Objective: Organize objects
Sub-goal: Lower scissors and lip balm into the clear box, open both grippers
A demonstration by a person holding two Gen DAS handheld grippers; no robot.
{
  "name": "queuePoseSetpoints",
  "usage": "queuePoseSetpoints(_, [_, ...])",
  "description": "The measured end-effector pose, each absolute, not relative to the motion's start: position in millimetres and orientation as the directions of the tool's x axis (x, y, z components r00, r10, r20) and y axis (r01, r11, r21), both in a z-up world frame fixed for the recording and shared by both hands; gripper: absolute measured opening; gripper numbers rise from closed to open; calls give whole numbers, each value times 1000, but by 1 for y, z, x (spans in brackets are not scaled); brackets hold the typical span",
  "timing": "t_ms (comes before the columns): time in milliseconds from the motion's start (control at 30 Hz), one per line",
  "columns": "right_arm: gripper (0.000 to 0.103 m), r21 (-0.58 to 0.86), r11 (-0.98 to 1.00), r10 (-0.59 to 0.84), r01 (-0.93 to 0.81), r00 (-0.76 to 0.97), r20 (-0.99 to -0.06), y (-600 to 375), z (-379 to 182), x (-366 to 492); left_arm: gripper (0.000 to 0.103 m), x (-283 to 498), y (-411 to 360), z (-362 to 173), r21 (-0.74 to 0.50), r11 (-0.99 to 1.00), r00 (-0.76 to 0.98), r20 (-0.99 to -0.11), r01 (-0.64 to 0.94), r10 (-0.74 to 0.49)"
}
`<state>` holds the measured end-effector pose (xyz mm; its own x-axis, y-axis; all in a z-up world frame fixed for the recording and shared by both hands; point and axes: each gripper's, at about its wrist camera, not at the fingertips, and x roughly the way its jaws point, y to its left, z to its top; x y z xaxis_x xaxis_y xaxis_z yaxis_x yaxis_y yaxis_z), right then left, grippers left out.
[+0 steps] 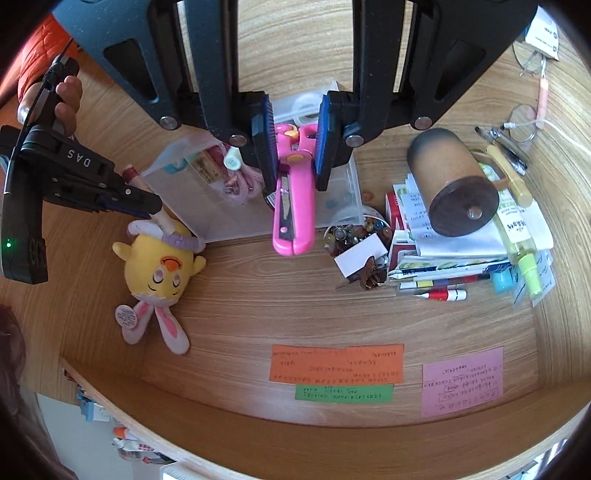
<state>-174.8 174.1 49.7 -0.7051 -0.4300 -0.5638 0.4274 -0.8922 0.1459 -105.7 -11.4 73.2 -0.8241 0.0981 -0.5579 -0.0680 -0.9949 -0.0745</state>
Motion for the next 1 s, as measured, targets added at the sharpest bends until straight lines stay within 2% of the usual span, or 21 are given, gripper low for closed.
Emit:
queuePoseSetpoints(300, [14,139,-881,-427,452,-636,-643,145,21,-211,18,-154,-14,45,-83,-995,-750,-654,-51,93])
queuePoseSetpoints(500, [14,105,-858,-432,503,-595,-678,127,9,-215,18,-173,-14,31,-138,-987,-695,-702,-82,156])
queuePoseSetpoints(833, [15,92,-865,-423,494,-617,-664,133,14,-206,19,-156,-9,46,-130,-986,-732,-661,-106,166])
queuePoseSetpoints(1000, [21,99,-869,-429,485,-637,-640,144,24,-193,22,-140,-9,50,-119,-988,-753,-640,-100,153])
